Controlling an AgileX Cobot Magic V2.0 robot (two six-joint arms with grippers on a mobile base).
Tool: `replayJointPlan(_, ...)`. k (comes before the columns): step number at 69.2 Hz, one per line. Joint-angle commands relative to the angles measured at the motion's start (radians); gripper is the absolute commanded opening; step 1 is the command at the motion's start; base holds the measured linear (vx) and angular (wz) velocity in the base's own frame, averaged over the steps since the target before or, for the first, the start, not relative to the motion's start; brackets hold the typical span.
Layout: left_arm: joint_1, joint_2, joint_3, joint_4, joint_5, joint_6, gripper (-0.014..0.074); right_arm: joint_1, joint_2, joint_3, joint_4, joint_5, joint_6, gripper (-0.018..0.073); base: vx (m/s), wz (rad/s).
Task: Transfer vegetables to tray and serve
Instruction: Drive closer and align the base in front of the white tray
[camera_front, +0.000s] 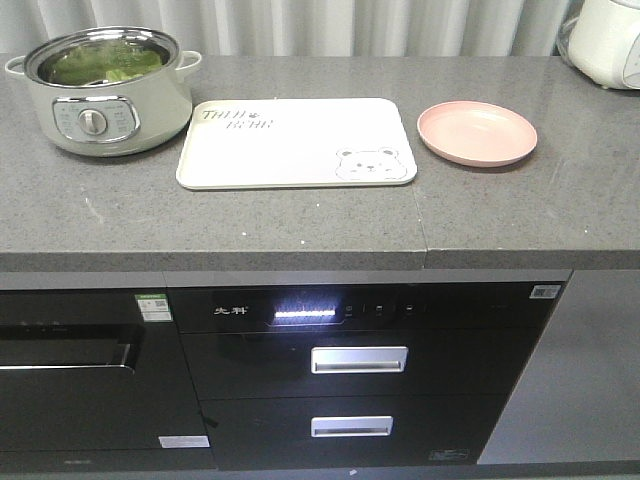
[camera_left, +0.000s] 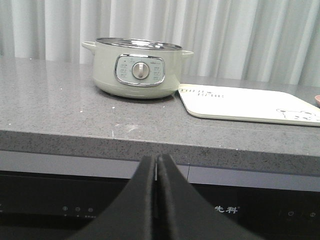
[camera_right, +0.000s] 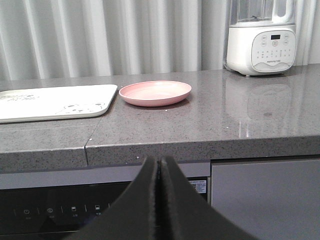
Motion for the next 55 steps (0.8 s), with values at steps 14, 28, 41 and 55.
replayJointPlan(14, -0.007, -0.016, 0.011, -0.006, -0.068, 0.0, -0.0006, -0.006, -0.002, 0.006, -0.009, -0.078, -0.006, -0.0001, 0.08, -0.03)
replayJointPlan(28, -0.007, -0.016, 0.011, -0.006, -0.068, 0.0, -0.0006, -0.006, -0.002, 0.006, -0.009, -0.078, -0.006, -0.0001, 0.08, -0.02)
replayJointPlan(41, -0.007, -0.016, 0.011, -0.006, -0.068, 0.0, -0.0006, -0.006, -0.002, 0.006, -0.009, -0.078, -0.006, -0.0001, 0.08, -0.02)
replayJointPlan(55, -0.007, -0.016, 0.011, -0.006, -0.068, 0.0, -0.0006, -0.006, -0.002, 0.006, -0.009, -0.078, -0.006, -0.0001, 0.07, -0.01)
